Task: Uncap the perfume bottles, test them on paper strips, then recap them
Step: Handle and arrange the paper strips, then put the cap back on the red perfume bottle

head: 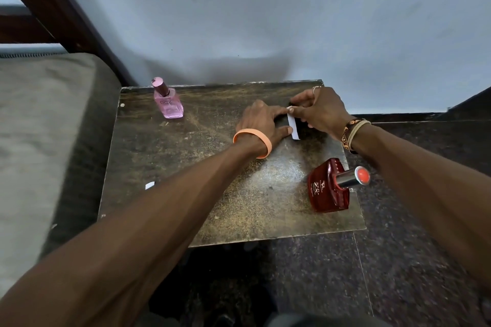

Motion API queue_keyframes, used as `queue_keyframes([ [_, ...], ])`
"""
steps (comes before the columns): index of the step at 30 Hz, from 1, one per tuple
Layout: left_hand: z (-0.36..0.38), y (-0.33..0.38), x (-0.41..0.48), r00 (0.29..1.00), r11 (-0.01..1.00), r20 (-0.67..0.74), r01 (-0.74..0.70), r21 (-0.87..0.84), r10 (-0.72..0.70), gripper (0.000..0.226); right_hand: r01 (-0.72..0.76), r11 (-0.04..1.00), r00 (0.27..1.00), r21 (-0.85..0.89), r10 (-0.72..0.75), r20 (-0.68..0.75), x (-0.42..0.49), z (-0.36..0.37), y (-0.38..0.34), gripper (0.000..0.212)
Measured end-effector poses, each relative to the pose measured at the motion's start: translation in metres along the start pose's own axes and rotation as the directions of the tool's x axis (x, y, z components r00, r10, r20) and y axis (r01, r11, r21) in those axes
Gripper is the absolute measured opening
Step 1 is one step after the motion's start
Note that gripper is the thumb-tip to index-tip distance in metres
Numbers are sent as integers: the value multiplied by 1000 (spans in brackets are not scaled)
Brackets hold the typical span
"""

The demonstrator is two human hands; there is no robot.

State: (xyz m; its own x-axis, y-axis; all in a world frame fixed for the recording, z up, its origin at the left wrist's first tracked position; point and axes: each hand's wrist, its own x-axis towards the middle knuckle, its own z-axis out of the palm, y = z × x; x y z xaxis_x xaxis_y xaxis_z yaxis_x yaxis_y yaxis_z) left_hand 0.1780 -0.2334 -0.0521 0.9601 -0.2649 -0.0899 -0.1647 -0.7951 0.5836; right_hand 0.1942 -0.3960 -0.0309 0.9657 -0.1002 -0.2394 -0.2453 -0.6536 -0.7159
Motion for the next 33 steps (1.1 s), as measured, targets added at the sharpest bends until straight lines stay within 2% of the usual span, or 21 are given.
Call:
queue_keyframes([
  [3,2,-1,-1,1000,999,-1,1,51,0,46,17,1000,1000,-18,-17,-14,-2,-1,2,17],
  [8,2,0,2,1000,1000,27,16,8,-16,45,31,999,999,-33,-31,-7,-5,-1,1,16],
  [12,-7,3,-1,997,993,72,15,-114,-7,40,-50,988,998,144,53,-18,-17,-8,1,23],
  [16,-21,6,-21,983,908,-57,140,-394,-176,41,-68,965,990,253,96,-100,-39,-24,4,24],
  [18,-25,4,-40,981,934,-126,93,-345,-145,38,-77,955,984,286,120,-134,-58,-35,2,21],
  [21,-33,10,-69,990,957,-122,32,-289,-70,33,-121,917,961,379,204,-185,-92,-49,-2,25],
  [25,-43,30,-101,995,931,-56,54,-362,-80,34,-163,865,920,475,307,-244,-148,-57,-2,38],
  [29,-51,58,-122,989,941,148,71,-331,-23,57,-167,832,937,529,301,-178,-203,-52,-2,56],
  [33,-49,85,-131,963,952,269,52,-301,32,71,-184,760,942,623,317,-109,-238,-36,-11,59],
])
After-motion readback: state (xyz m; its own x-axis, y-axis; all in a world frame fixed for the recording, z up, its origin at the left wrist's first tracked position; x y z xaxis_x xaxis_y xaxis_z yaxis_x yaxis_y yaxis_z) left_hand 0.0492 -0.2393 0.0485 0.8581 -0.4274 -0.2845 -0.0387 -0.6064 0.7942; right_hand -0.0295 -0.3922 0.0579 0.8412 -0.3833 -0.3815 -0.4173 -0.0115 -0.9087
